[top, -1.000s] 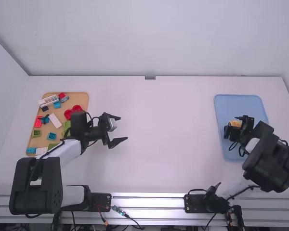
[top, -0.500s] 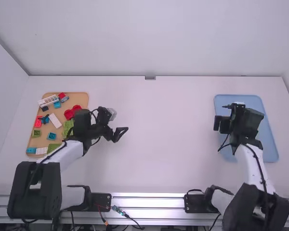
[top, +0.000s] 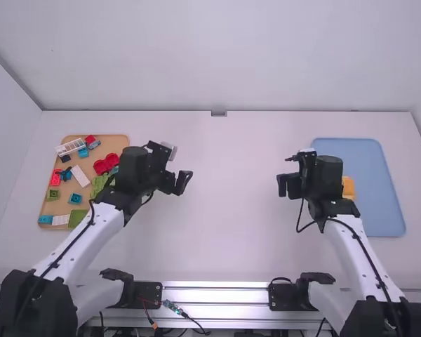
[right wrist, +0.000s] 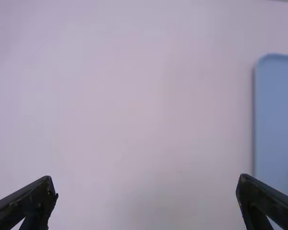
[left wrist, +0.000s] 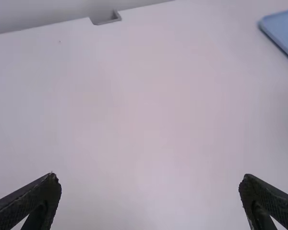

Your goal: Assemble lego blocks to make yellow taxi

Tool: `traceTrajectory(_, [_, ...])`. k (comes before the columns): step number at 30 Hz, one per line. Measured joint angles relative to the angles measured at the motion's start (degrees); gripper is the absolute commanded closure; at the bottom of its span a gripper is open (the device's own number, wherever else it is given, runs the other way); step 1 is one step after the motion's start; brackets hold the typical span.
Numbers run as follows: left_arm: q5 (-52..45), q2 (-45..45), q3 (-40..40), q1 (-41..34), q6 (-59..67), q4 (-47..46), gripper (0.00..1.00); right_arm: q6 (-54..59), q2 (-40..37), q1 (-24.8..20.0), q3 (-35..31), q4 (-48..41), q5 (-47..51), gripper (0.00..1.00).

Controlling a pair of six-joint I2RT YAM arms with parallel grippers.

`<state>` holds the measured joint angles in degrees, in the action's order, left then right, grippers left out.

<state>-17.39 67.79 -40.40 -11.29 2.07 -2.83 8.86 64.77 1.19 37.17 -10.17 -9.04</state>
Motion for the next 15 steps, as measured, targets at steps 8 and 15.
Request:
traceTrajectory(8, [3.63,-2.69,0.94,1.60,-1.27,2.56,0.09,-1.90,0.33,0.57,-1.44,4.31,1.38,0.08])
traceTrajectory(15, [8.09,-8.63,5.99,6.91,-1.70,2.97,0.18,-6.03,-5.03,-1.36,-6.84,9.33,5.86,0.18])
